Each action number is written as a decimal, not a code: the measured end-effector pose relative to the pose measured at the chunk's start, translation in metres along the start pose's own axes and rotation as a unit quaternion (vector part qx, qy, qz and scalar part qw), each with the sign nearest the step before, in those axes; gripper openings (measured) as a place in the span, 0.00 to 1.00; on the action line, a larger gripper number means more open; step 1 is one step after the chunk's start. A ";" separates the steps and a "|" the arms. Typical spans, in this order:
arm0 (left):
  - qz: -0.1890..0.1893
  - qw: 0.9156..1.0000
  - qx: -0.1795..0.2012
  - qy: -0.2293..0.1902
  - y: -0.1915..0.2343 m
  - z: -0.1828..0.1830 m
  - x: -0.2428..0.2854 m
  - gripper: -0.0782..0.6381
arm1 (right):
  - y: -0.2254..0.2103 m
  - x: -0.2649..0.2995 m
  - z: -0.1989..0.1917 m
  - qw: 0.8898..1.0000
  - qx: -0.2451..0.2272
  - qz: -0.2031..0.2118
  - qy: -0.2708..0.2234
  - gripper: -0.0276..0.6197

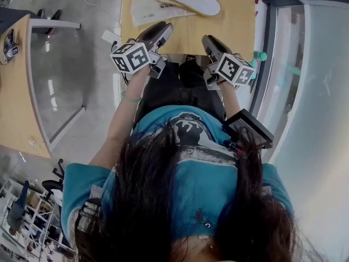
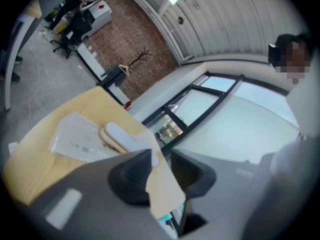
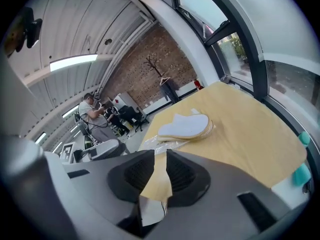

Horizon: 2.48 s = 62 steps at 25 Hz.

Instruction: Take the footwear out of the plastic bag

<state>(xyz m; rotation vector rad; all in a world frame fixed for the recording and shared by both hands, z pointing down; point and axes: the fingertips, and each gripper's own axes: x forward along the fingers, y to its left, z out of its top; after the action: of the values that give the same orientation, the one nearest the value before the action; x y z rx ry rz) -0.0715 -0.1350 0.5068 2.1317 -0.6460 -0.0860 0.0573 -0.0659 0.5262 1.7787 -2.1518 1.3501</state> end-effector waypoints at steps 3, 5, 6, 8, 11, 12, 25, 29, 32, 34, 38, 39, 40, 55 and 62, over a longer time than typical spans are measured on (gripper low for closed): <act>0.013 0.999 0.035 -0.029 -0.004 0.001 -0.005 0.19 | 0.004 -0.011 -0.014 1.000 -0.003 0.007 0.013 0.15; 0.018 0.997 0.048 -0.051 -0.008 0.003 -0.009 0.13 | 0.005 -0.016 -0.021 1.000 -0.006 0.010 0.022 0.14; 0.021 0.997 0.055 -0.058 -0.010 0.003 -0.012 0.11 | 0.005 -0.018 -0.024 1.000 -0.007 0.011 0.026 0.13; 0.029 0.995 0.071 -0.063 -0.013 0.000 -0.017 0.11 | 0.005 -0.022 -0.029 0.999 -0.009 0.016 0.033 0.13; 0.042 0.993 0.085 -0.073 -0.019 -0.002 -0.024 0.11 | 0.006 -0.029 -0.031 0.999 -0.013 0.030 0.038 0.12; 0.046 0.992 0.087 -0.078 -0.024 -0.003 -0.027 0.11 | 0.008 -0.035 -0.033 0.999 -0.015 0.035 0.039 0.12; 0.063 0.985 0.114 -0.110 -0.138 -0.102 -0.058 0.11 | -0.040 -0.175 -0.081 0.998 -0.014 0.059 0.020 0.12; 0.072 0.985 0.110 -0.112 -0.166 -0.136 -0.078 0.11 | -0.044 -0.208 -0.103 0.997 -0.012 0.070 0.029 0.12; 0.083 0.985 0.111 -0.102 -0.187 -0.176 -0.091 0.11 | -0.060 -0.237 -0.129 0.996 0.010 0.079 0.031 0.12; 0.088 0.985 0.113 -0.096 -0.201 -0.204 -0.100 0.11 | -0.072 -0.258 -0.147 0.996 0.026 0.085 0.028 0.12; 0.097 0.985 0.115 -0.084 -0.220 -0.231 -0.123 0.11 | -0.075 -0.280 -0.171 0.994 0.051 0.093 0.028 0.12; 0.099 0.985 0.117 -0.080 -0.222 -0.234 -0.129 0.11 | -0.072 -0.282 -0.177 0.993 0.058 0.096 0.029 0.12; 0.099 0.985 0.119 -0.078 -0.224 -0.236 -0.134 0.11 | -0.069 -0.283 -0.183 0.993 0.064 0.098 0.031 0.12; 0.074 0.991 0.100 -0.052 -0.219 -0.255 -0.188 0.11 | -0.016 -0.281 -0.239 0.990 0.076 0.101 0.062 0.12; 0.065 0.986 0.156 -0.010 -0.232 -0.261 -0.186 0.11 | -0.006 -0.283 -0.232 0.990 0.079 0.104 0.056 0.12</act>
<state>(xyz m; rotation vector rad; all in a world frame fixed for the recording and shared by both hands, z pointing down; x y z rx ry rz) -0.0600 0.2564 0.4545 2.3834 -0.8548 0.0700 0.0495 0.3001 0.5241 1.5149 -2.2791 1.6666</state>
